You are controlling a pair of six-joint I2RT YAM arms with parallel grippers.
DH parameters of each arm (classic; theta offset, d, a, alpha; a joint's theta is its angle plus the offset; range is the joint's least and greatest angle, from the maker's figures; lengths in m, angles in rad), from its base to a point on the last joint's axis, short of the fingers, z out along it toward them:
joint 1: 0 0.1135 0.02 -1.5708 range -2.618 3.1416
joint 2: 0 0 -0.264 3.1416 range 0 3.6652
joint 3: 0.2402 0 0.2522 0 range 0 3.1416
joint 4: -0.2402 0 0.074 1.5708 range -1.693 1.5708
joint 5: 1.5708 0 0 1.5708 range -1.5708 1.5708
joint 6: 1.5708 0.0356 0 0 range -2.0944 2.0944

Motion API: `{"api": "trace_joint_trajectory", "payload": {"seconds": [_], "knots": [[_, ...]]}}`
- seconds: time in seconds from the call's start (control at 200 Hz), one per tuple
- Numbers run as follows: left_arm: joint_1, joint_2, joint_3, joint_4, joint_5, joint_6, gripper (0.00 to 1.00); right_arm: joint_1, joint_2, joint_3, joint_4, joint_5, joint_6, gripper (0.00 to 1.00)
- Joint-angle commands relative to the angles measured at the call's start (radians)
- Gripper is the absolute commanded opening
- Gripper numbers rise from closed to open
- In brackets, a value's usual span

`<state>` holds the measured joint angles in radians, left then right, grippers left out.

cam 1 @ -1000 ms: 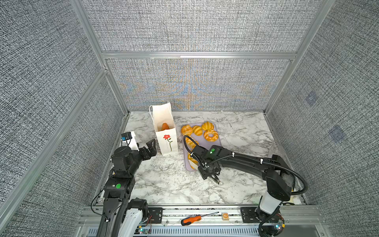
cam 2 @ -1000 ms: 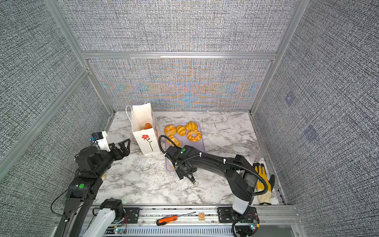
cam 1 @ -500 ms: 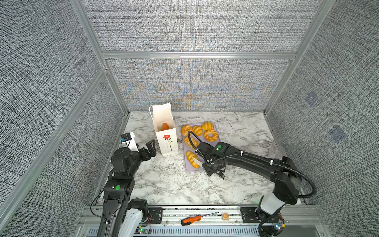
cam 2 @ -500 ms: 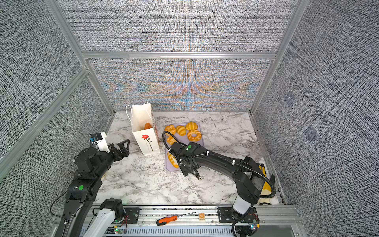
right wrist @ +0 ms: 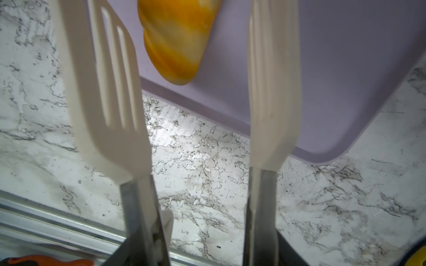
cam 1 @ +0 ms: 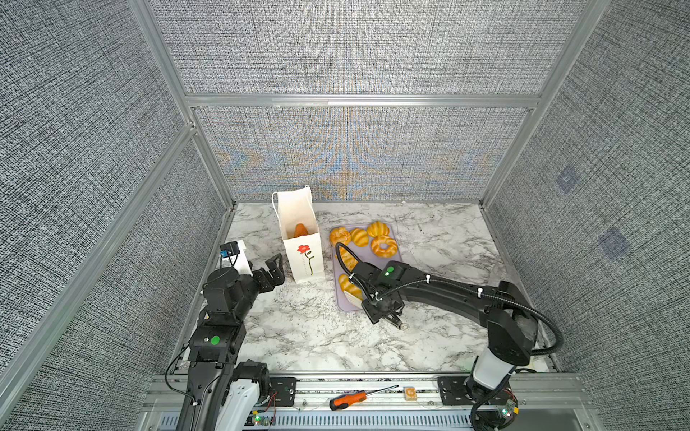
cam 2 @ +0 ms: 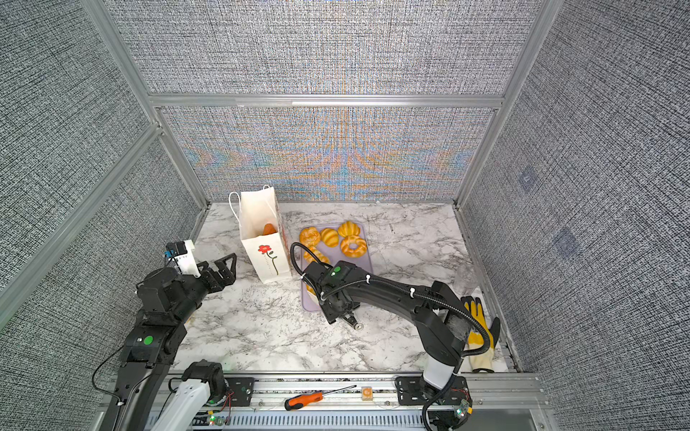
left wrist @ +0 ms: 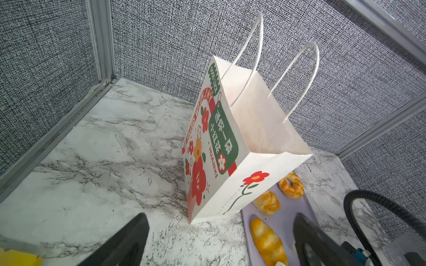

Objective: Pack bread into a paper bag
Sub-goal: Pick up the bread from the tray.

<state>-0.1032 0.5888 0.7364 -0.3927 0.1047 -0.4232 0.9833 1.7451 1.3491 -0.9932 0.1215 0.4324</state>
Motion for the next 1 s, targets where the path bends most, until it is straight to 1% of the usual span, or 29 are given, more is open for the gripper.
{"api": "trace_joint_trajectory", "payload": {"seconds": [0.0, 0.565, 0.745, 0.996], "knots": [[0.0, 0.0, -0.003, 0.001, -0.005, 0.001, 0.99, 0.002, 0.016, 0.017, 0.002, 0.006, 0.021, 0.6], [0.0, -0.003, -0.002, -0.005, -0.018, 0.004, 0.99, -0.039, 0.099, 0.067, 0.005, -0.012, -0.033, 0.59], [0.0, -0.006, 0.0, -0.005, -0.028, 0.004, 0.99, -0.064, 0.107, 0.06, 0.008, -0.036, -0.063, 0.57], [0.0, -0.006, 0.001, -0.003, -0.032, 0.003, 0.99, -0.082, 0.112, 0.061, 0.003, -0.043, -0.095, 0.57]]}}
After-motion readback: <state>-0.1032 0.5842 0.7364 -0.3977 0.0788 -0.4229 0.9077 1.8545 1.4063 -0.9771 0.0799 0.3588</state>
